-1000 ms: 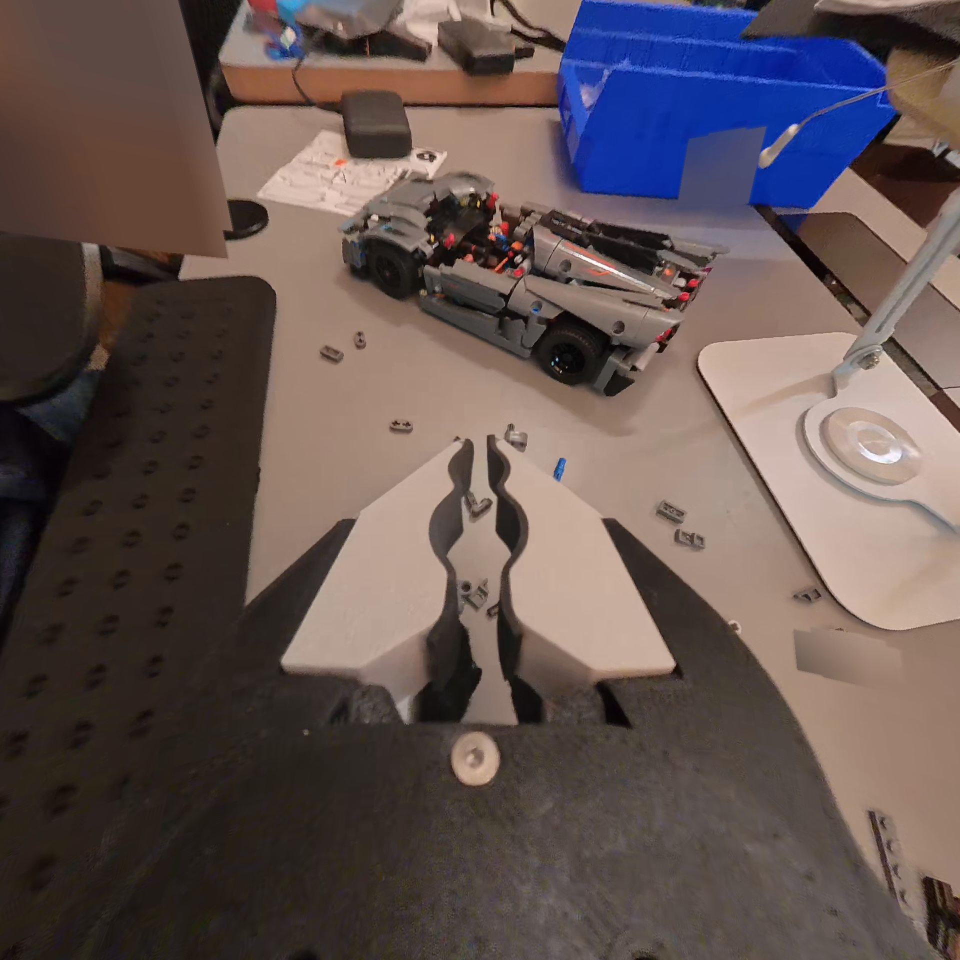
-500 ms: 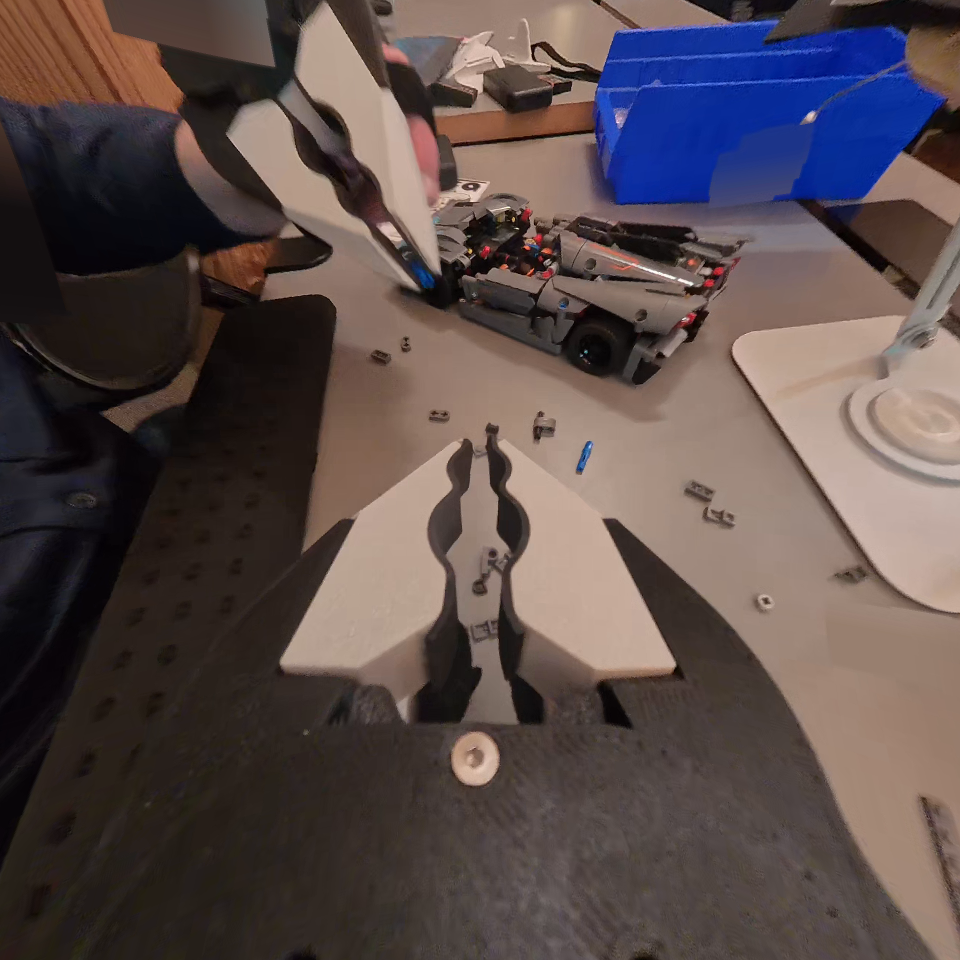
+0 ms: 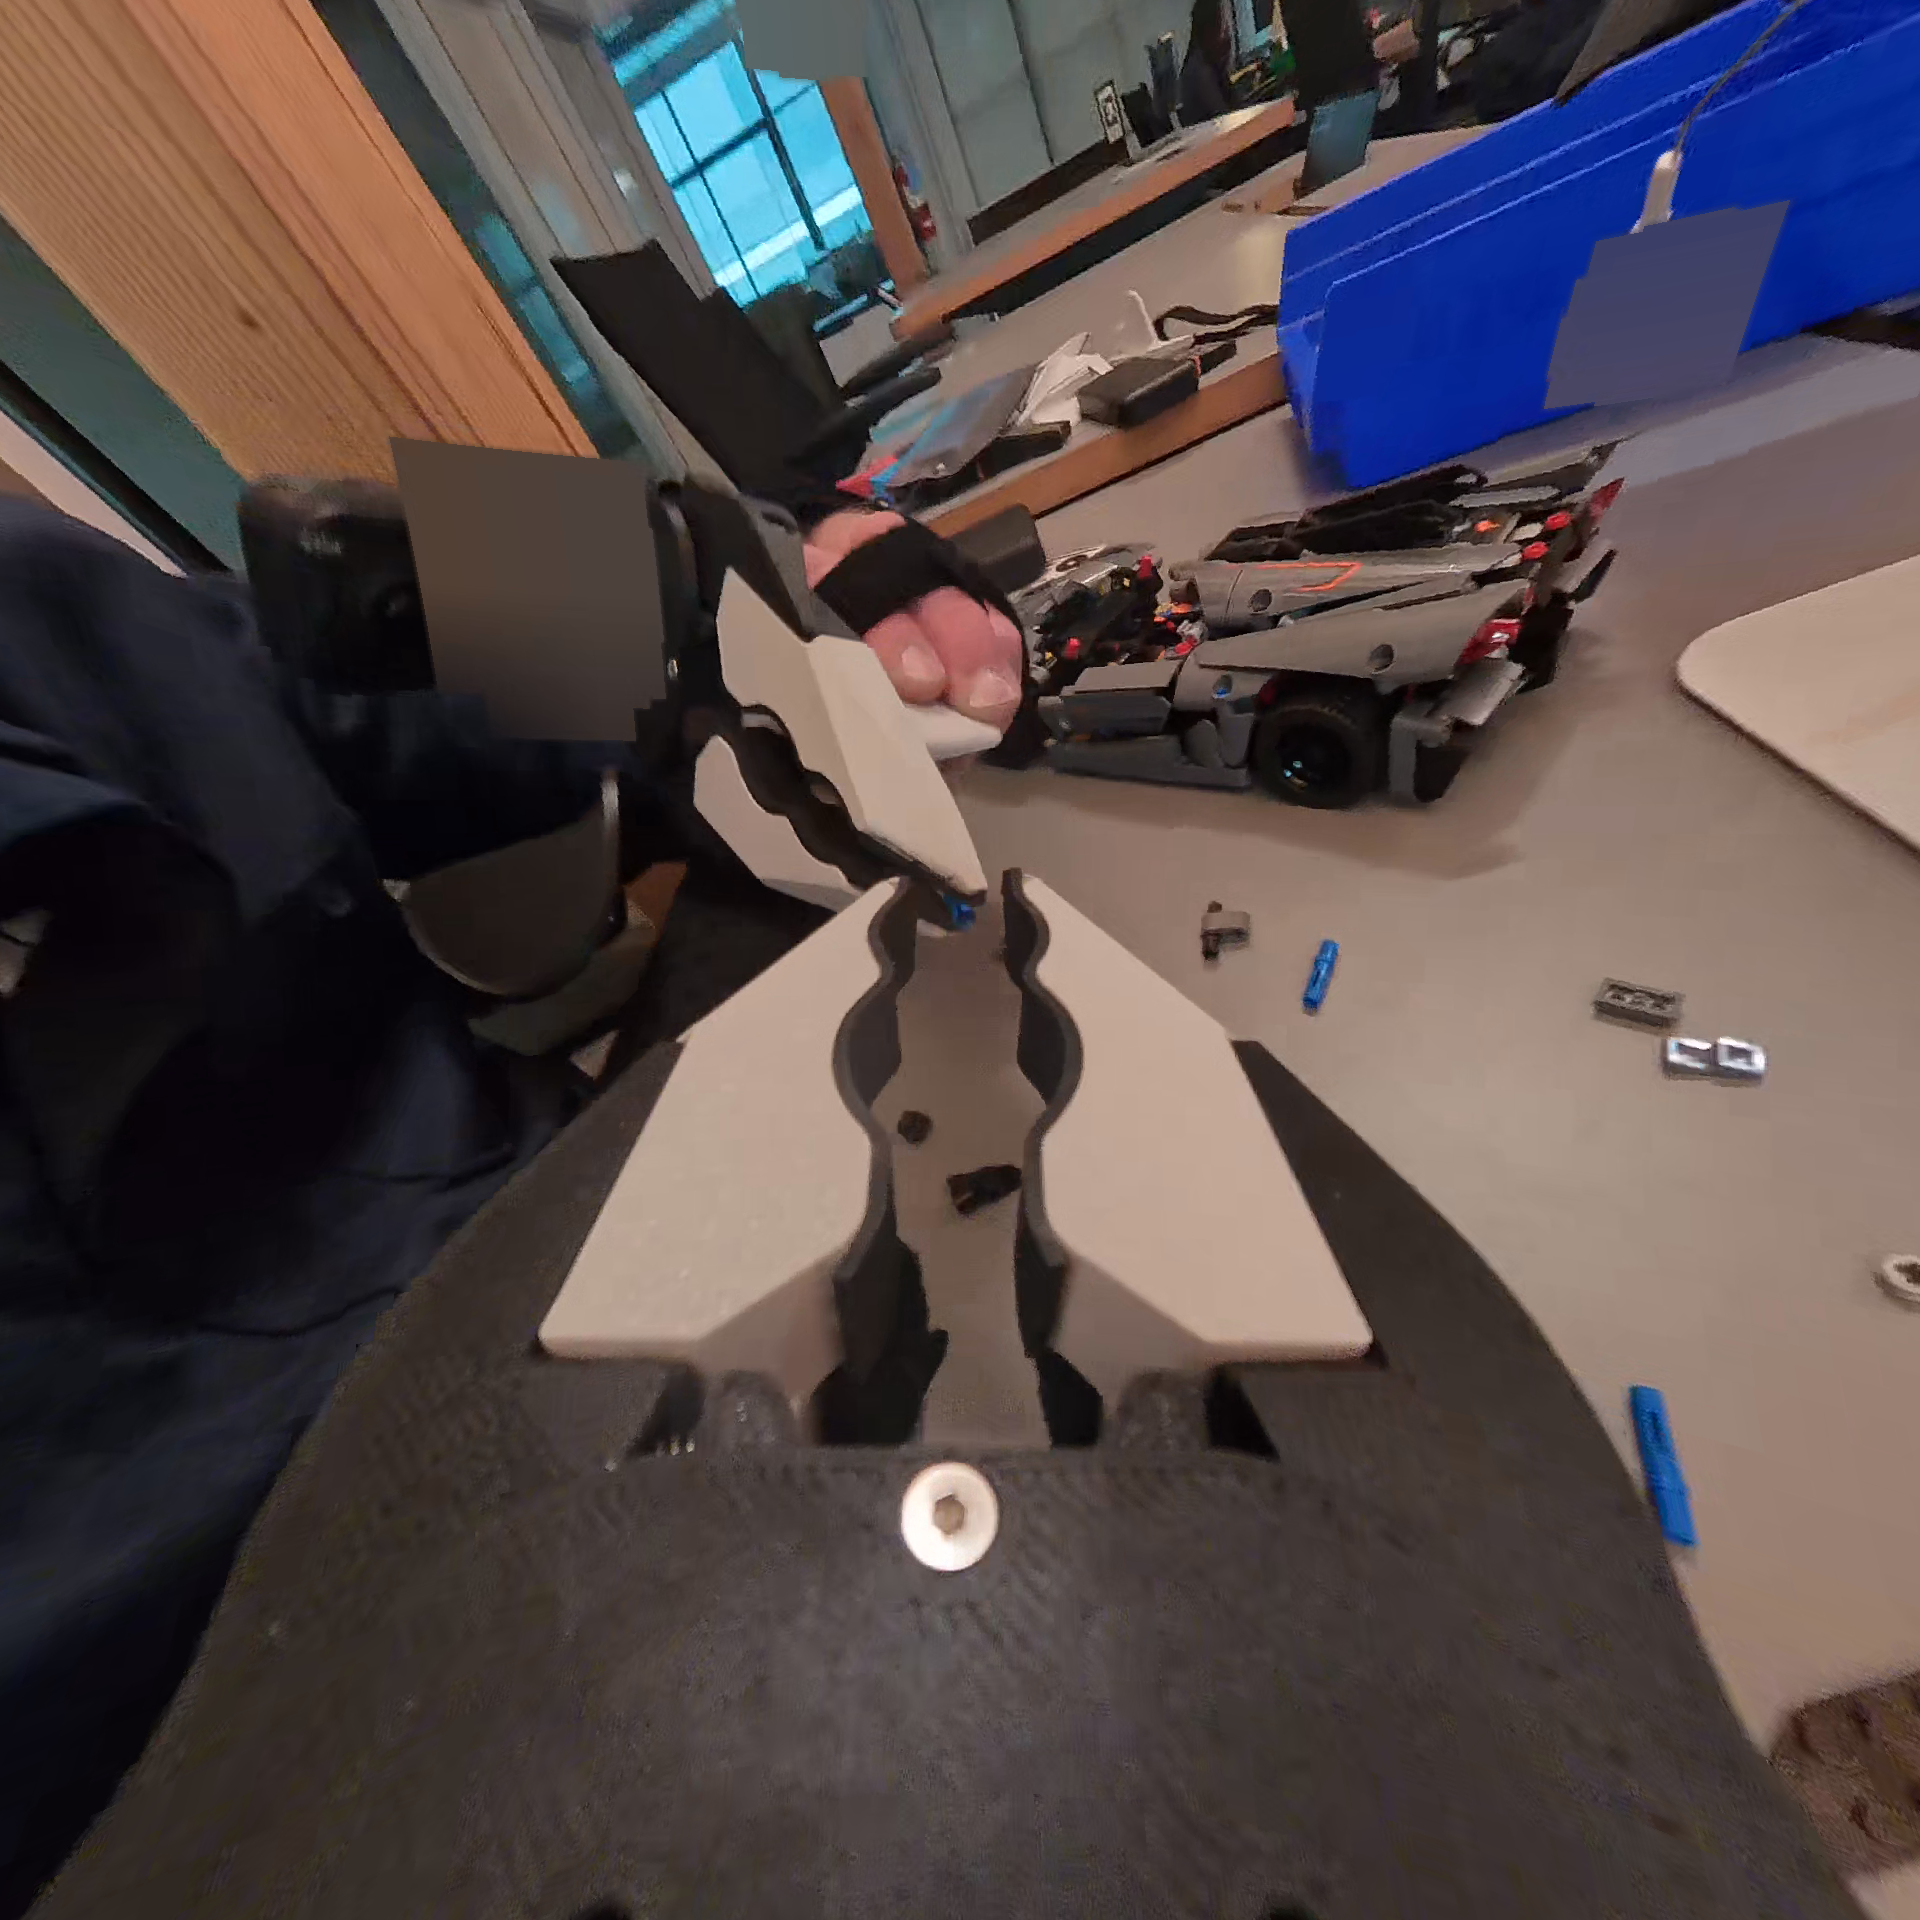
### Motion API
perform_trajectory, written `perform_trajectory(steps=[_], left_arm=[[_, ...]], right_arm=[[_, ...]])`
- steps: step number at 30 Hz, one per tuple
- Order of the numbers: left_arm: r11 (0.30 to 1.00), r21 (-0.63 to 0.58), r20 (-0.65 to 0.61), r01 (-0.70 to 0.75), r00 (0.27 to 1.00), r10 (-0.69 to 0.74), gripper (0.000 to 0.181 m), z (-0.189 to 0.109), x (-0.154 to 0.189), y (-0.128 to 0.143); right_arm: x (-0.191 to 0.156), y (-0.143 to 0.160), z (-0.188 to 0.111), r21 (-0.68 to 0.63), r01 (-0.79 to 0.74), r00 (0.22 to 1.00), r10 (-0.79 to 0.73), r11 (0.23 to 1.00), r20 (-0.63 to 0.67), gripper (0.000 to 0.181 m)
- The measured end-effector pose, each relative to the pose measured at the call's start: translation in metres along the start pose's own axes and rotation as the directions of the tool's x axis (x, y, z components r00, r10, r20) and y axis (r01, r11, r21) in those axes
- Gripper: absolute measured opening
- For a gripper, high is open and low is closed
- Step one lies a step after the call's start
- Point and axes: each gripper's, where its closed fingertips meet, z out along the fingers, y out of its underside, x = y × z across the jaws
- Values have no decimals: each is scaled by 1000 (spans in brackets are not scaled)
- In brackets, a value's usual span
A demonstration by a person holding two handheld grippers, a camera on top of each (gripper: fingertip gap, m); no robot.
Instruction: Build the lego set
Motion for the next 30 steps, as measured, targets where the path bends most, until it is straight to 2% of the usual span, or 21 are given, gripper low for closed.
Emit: perform_trajectory(steps=[12, 17, 20, 23, 26, 30], left_arm=[[983, -26, 119, -180, 976, 182, 1, 1, -5, -5], [981, -26, 154, -194, 969, 195, 3, -1, -12, -6], [990, -38, 146, -138, 979, 142, 15, -8, -22, 1], [995, -86, 70, -44, 996, 50, 24, -21, -28, 14], [991, -126, -16, 34, 999, -37, 24, -40, -26, 25], [962, -263, -127, 69, 986, -105, 23, -67, -7, 54]], right_arm=[[-4, 0, 1, 35, -263, 953, 254, 964, 166, 2], [-1, -6, -3, 71, -241, 961, 228, 968, 156, 0], [3, -10, -11, 92, -228, 967, 214, 969, 136, 0], [8, -13, -21, 99, -191, 979, 183, 976, 88, 1], [9, -11, -28, 71, -142, 989, 139, 987, 44, 1], [13, -11, -38, 34, -71, 997, 72, 997, -31, 1]])
